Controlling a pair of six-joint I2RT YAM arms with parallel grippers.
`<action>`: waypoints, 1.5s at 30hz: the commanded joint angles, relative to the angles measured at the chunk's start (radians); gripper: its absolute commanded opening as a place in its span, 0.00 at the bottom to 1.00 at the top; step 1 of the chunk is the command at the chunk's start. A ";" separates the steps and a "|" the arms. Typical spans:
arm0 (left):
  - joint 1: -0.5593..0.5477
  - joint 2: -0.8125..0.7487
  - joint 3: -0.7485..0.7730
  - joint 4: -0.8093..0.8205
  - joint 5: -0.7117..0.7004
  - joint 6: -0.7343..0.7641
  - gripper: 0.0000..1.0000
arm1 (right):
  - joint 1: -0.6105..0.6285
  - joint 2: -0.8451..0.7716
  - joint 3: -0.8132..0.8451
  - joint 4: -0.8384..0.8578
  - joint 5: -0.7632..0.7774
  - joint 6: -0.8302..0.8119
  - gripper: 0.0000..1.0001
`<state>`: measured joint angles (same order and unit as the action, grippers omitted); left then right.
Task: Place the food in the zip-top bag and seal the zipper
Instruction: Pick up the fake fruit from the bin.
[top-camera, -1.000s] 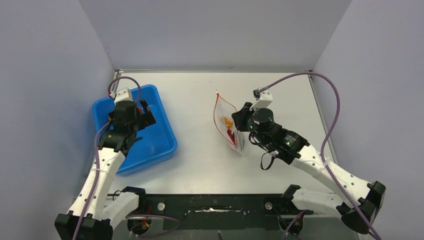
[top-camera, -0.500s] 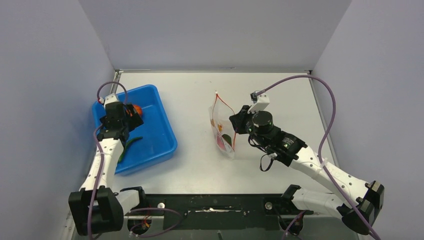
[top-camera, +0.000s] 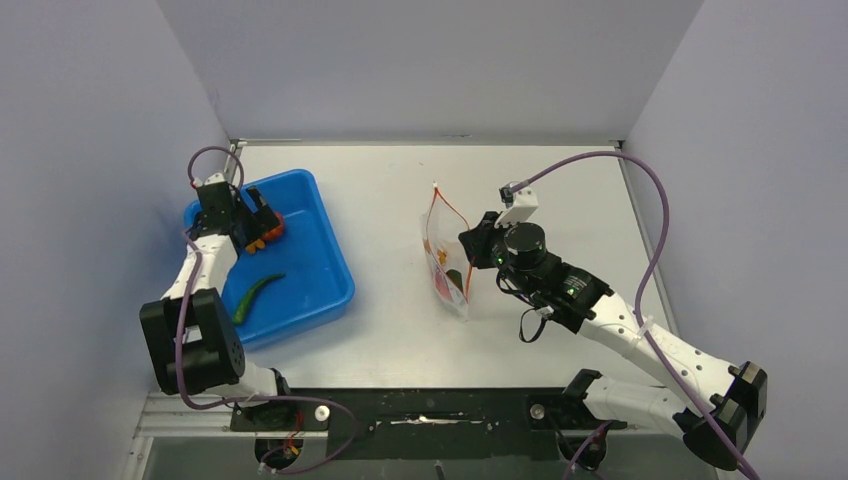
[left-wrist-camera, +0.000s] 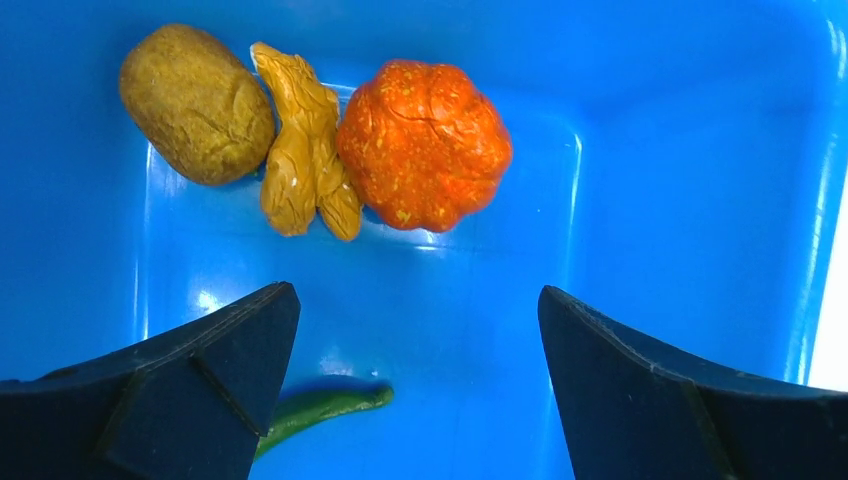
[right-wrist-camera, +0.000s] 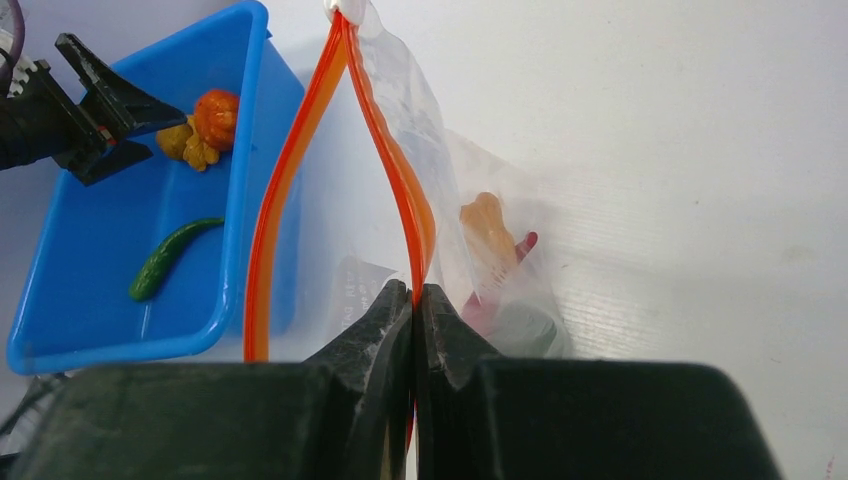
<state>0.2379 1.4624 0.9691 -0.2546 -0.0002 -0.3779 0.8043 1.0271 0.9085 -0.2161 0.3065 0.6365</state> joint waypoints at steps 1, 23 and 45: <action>0.025 0.053 0.064 0.082 0.048 0.032 0.92 | -0.007 -0.022 0.008 0.075 0.006 -0.007 0.00; 0.036 0.216 0.151 0.151 0.051 0.043 0.92 | 0.024 -0.024 0.010 0.066 0.031 0.025 0.00; 0.032 0.333 0.169 0.215 0.074 0.037 0.87 | 0.026 -0.004 0.025 0.078 0.031 0.023 0.00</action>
<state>0.2646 1.7893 1.0889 -0.0990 0.0650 -0.3515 0.8200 1.0267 0.9043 -0.2100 0.3119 0.6601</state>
